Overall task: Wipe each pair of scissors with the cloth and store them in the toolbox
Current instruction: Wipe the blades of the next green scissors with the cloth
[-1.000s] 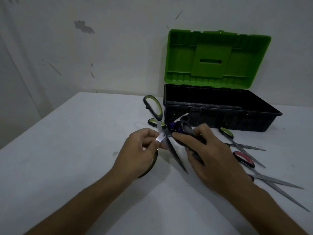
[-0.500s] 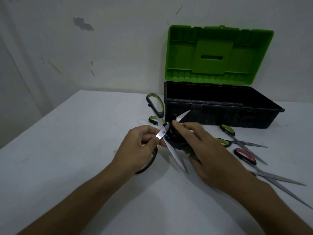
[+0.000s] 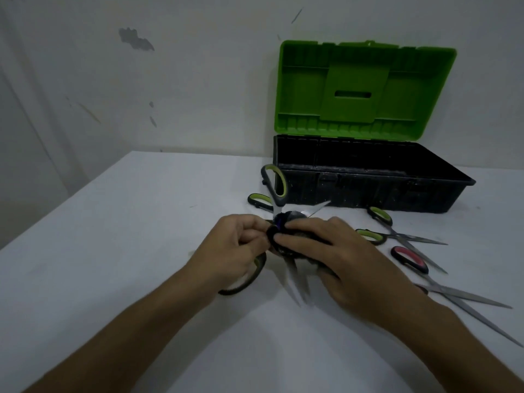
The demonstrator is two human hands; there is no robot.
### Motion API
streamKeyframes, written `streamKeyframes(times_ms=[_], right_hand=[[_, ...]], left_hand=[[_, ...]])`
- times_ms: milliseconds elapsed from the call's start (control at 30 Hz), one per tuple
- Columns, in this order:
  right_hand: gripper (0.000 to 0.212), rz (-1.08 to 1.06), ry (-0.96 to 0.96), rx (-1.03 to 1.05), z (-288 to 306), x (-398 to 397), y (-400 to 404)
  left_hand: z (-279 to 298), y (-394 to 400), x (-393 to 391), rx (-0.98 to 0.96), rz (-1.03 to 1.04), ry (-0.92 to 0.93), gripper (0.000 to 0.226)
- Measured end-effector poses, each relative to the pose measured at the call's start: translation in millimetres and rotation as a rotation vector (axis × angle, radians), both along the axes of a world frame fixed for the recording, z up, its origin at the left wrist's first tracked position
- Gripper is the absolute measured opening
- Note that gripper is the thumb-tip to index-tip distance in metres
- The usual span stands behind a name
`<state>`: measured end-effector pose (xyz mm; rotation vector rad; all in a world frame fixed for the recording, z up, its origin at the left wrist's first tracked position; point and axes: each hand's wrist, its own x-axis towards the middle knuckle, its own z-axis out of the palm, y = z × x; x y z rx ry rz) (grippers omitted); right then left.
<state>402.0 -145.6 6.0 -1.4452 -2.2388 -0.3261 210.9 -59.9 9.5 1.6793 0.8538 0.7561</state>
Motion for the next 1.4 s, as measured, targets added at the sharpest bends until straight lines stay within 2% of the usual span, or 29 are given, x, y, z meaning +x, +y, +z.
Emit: streamKeyframes(times_ms=[67, 200, 333, 400, 533, 600, 667, 767, 833, 967, 1067, 1200, 1300, 1400], right_hand=[[0.056, 0.031, -0.033, -0.068, -5.3, 2.9, -1.3], [0.053, 0.092, -0.062, -0.174, -6.2, 8.6, -11.0], [0.054, 0.012, 0.020, 0.031, 1.4, 7.1, -9.3], [0.053, -0.017, 0.020, 0.050, 3.2, 3.3, -5.2], [0.062, 0.053, -0.004, -0.208, -8.3, 4.0, -7.4], [0.061, 0.080, -0.020, -0.234, -8.0, 8.7, -10.8], [0.058, 0.066, -0.017, -0.126, -3.5, 10.1, -12.6], [0.050, -0.014, 0.005, 0.149, 4.3, 8.3, -8.0], [0.053, -0.076, 0.001, 0.269, 4.0, 4.6, -3.9], [0.073, -0.120, -0.054, 0.214, -7.3, 2.2, 1.1], [0.071, -0.184, -0.047, 0.237, -7.3, 17.2, 3.5], [0.071, -0.355, 0.041, 0.327, -1.6, 32.1, 1.5], [0.065, -0.217, -0.028, 0.371, -4.7, 17.7, -2.4], [0.071, -0.116, -0.088, 0.271, -10.4, 5.2, 2.5]], left_hand=[[1.8, 3.8, -3.6, -0.040, 0.049, -0.009, 0.015], [7.2, 15.9, -12.2, 0.015, 0.114, -0.016, 0.017], [4.8, 16.7, -10.6, 0.043, 0.142, 0.021, 0.015], [2.1, 12.5, -6.8, -0.008, 0.117, -0.002, 0.015], [6.9, 16.9, -12.3, -0.021, 0.142, -0.076, 0.018], [8.8, 20.8, -16.8, 0.004, 0.171, -0.070, 0.018], [7.9, 22.0, -17.5, 0.057, 0.184, -0.032, 0.017], [2.3, 17.8, -12.3, 0.134, 0.129, 0.048, 0.014], [0.7, 10.8, -7.1, 0.155, 0.067, 0.074, 0.014], [6.8, -6.8, 1.0, 0.105, -0.025, -0.024, 0.016], [8.0, -7.0, -0.9, 0.103, -0.043, -0.062, 0.017], [6.4, -4.9, -1.1, 0.118, -0.041, -0.021, 0.016], [-1.1, -4.2, 1.2, 0.151, -0.028, 0.016, 0.016], [2.2, -7.1, 0.2, 0.166, -0.052, 0.011, 0.017]])
